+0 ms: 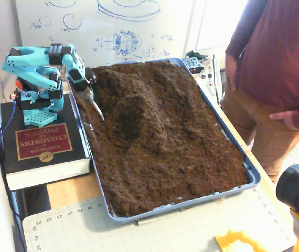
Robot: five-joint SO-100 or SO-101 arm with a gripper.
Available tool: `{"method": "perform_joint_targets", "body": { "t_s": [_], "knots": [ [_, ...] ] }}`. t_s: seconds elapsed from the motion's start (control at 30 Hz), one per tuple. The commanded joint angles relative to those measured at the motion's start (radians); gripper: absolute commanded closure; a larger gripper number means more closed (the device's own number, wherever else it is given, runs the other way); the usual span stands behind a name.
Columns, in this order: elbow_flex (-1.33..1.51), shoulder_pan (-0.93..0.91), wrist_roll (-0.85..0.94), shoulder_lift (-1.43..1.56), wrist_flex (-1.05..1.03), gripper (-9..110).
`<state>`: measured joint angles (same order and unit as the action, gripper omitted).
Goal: Build a berm.
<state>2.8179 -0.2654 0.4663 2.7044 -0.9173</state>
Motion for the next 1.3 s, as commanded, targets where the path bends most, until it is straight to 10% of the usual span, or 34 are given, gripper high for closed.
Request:
{"method": "perform_joint_targets", "body": {
  "t_s": [0.0,1.27],
  "knots": [
    [0.038,0.006,-0.058,0.005,0.158,101],
    [-0.239,0.291,-0.238,-0.686,0.276,101]
  ]
}}
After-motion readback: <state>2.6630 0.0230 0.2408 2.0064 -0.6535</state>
